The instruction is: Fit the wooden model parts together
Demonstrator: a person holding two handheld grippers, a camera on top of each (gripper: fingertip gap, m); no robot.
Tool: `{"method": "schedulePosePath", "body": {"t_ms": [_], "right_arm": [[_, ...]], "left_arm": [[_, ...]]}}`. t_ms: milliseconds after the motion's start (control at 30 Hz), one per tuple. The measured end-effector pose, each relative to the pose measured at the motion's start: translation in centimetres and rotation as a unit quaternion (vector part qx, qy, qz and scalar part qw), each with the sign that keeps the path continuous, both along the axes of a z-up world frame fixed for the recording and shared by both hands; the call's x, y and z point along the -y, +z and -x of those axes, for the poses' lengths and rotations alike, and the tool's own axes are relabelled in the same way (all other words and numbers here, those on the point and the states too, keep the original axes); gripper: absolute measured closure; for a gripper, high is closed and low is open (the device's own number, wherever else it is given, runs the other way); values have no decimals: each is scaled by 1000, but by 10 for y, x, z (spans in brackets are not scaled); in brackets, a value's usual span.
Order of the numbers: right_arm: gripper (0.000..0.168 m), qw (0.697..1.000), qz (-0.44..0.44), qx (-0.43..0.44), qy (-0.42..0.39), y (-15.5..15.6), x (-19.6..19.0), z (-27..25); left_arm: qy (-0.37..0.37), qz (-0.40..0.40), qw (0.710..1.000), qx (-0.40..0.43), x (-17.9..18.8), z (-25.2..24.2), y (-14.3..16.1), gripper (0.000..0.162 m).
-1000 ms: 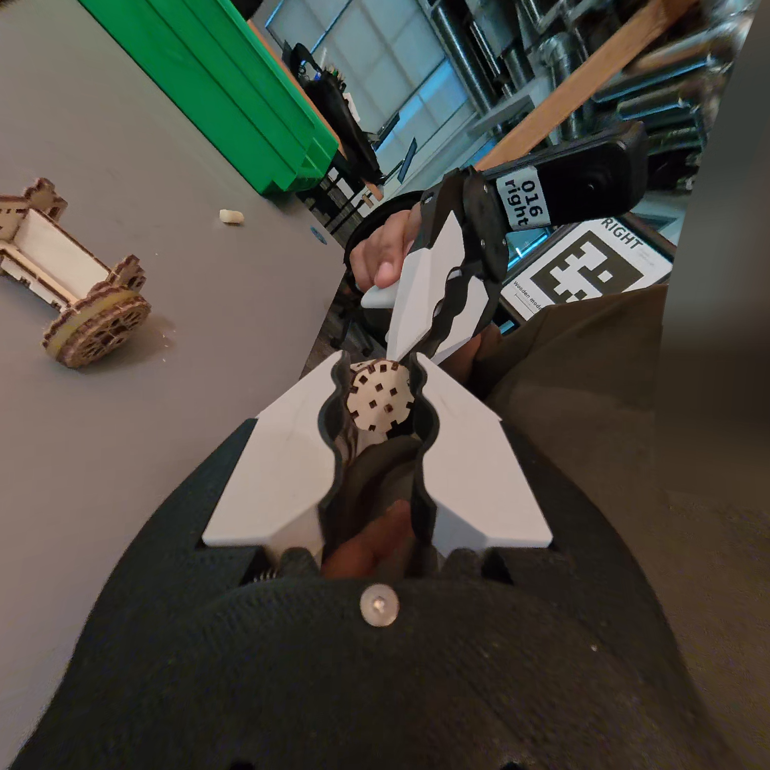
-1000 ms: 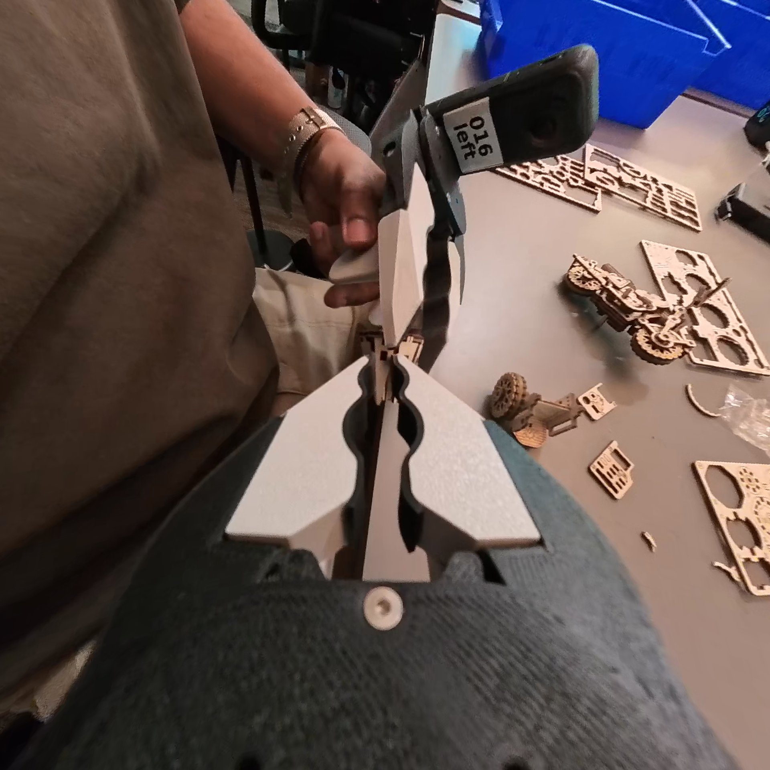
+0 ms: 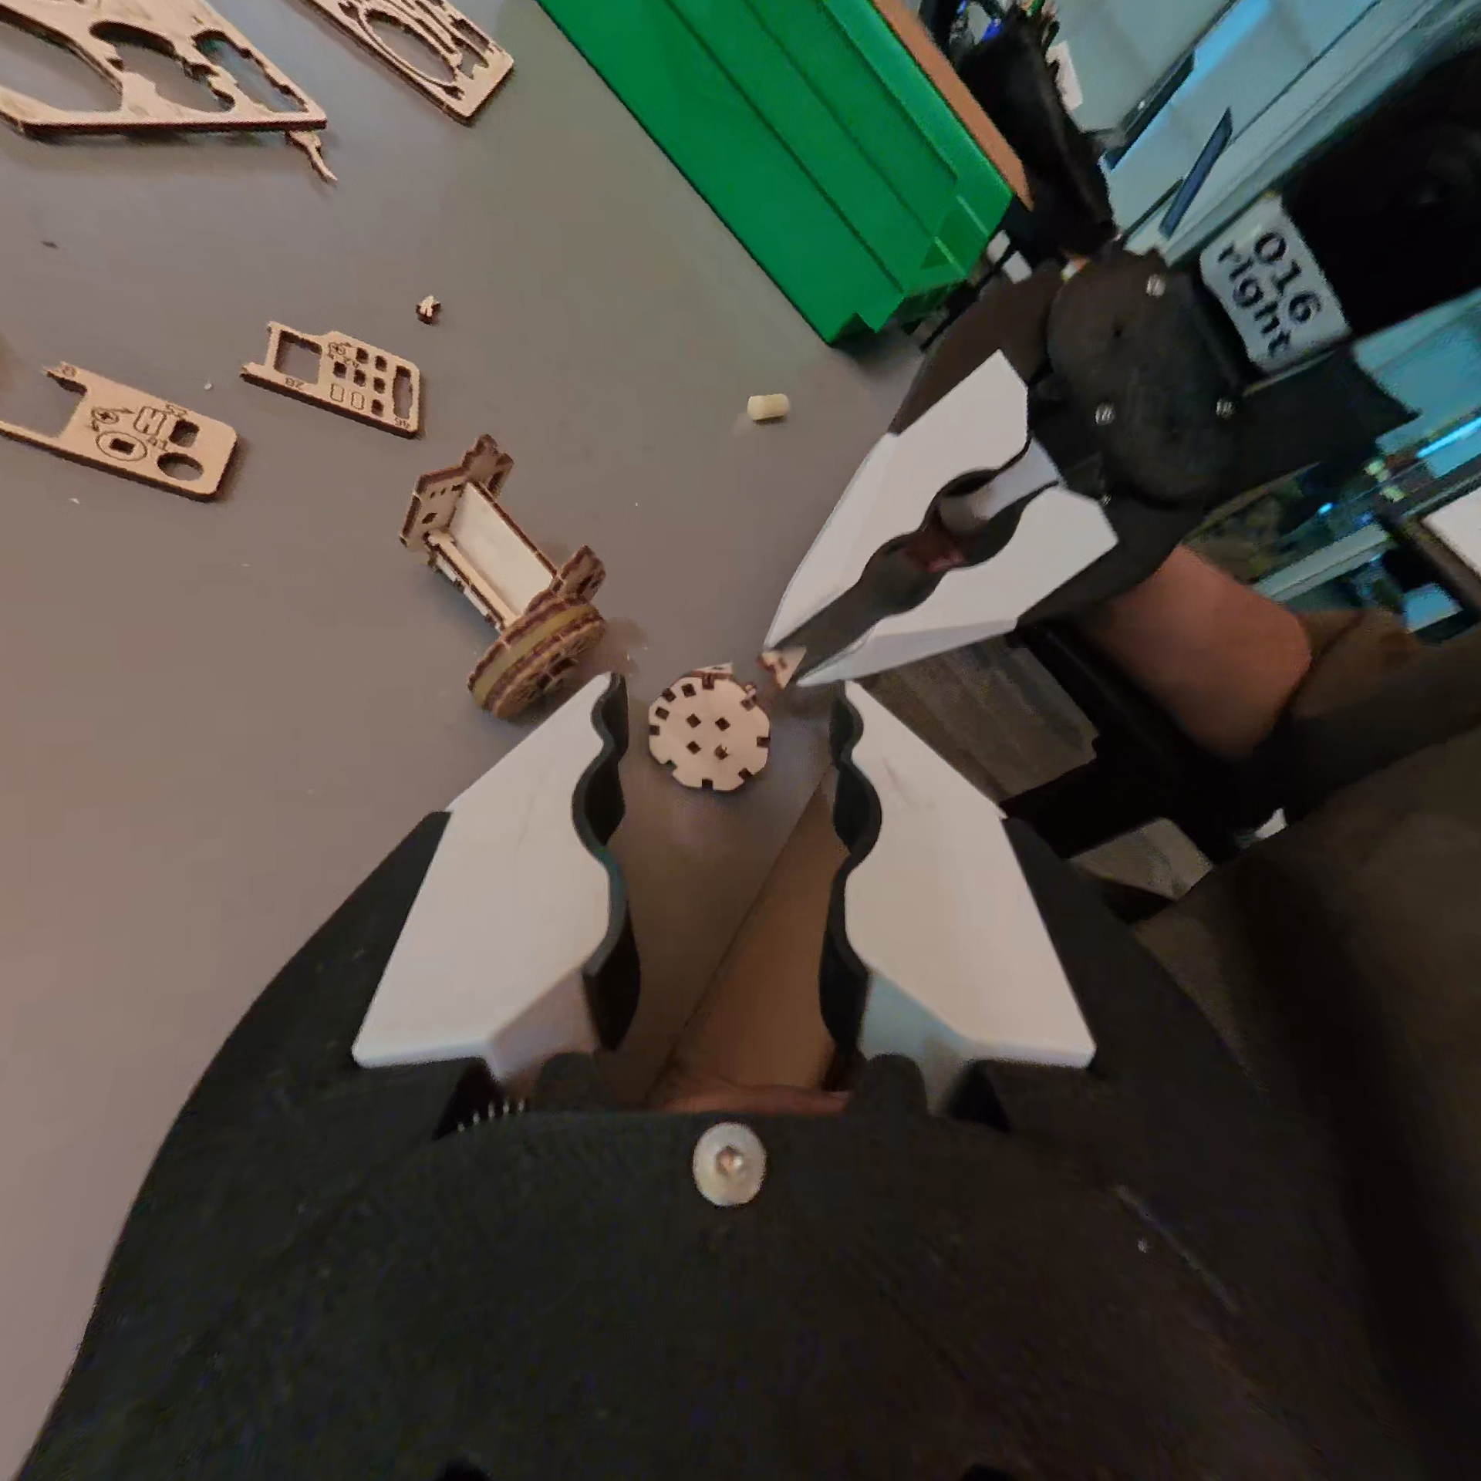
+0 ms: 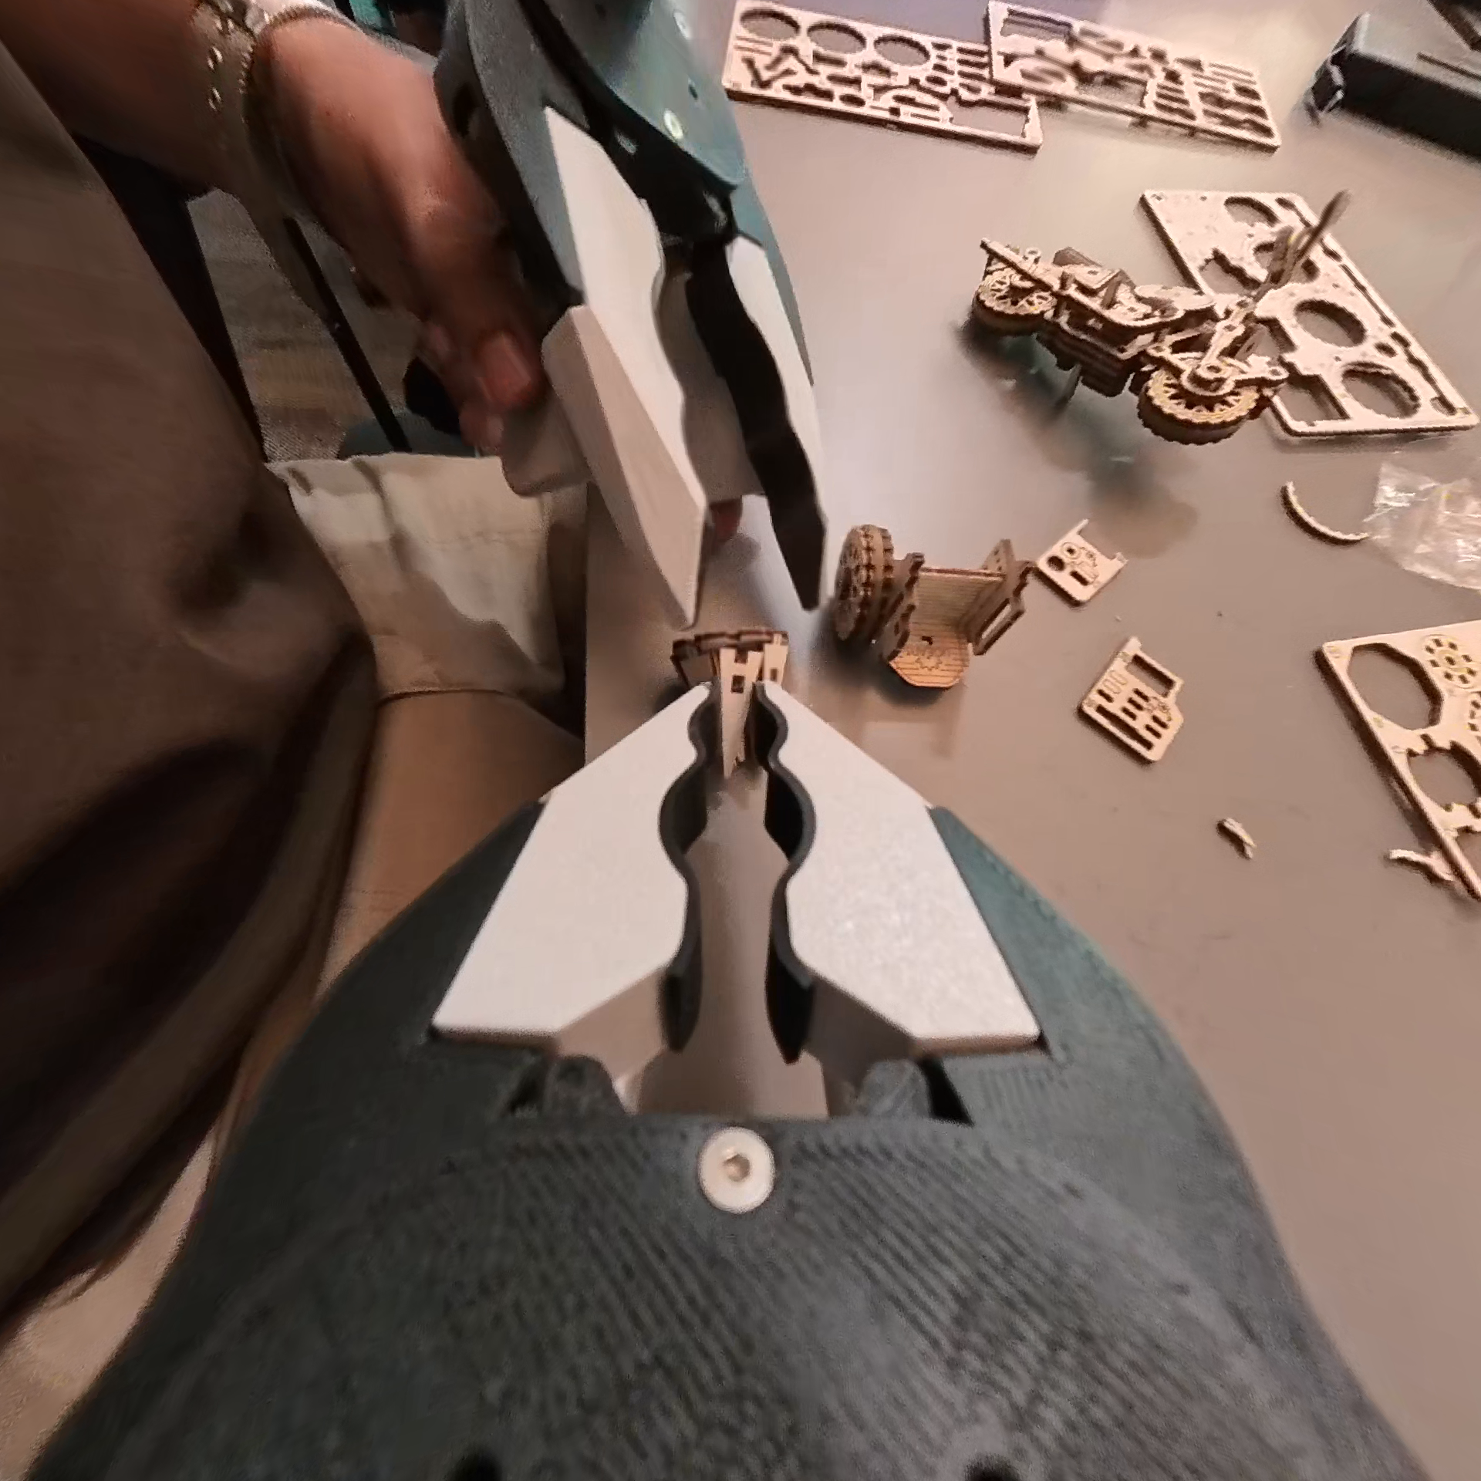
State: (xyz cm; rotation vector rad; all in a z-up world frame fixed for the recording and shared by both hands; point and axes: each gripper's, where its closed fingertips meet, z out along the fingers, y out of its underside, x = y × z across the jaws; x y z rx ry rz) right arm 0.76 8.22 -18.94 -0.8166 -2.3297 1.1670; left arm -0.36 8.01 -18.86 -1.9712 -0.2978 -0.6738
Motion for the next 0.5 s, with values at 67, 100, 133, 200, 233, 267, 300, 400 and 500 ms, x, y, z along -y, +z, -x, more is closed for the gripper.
{"method": "schedulePosePath", "body": {"t_ms": [67,100,133,200,233,267,300,400,500], "right_arm": [[163,1000,11,-3,2,4,-3,-2],[163,1000,15,-4,7,5,-4,-3],[163,1000,18,-8,14,7,-4,-3],[163,999,21,-18,34,8,-1,-5],[163,998,21,-24,45,8,2,-6],[163,998,12,-30,55,7,3,-7],[163,997,-6,-40,61,4,1,-7],[163,992,-46,-84,80,5,-3,-4],[163,989,-26,-94,109,9,5,-6]], "left_arm": [[0,11,999,-32,2,0,-4,114],[4,23,999,-47,3,0,-8,116],[20,45,997,-56,3,3,-13,123],[45,63,997,-28,3,4,-9,133],[42,59,997,-10,4,1,-4,137],[43,60,997,2,6,-1,-2,138],[46,64,997,8,8,-2,-2,138],[61,54,996,23,12,-4,0,135],[61,52,996,36,12,-10,2,130]]}}
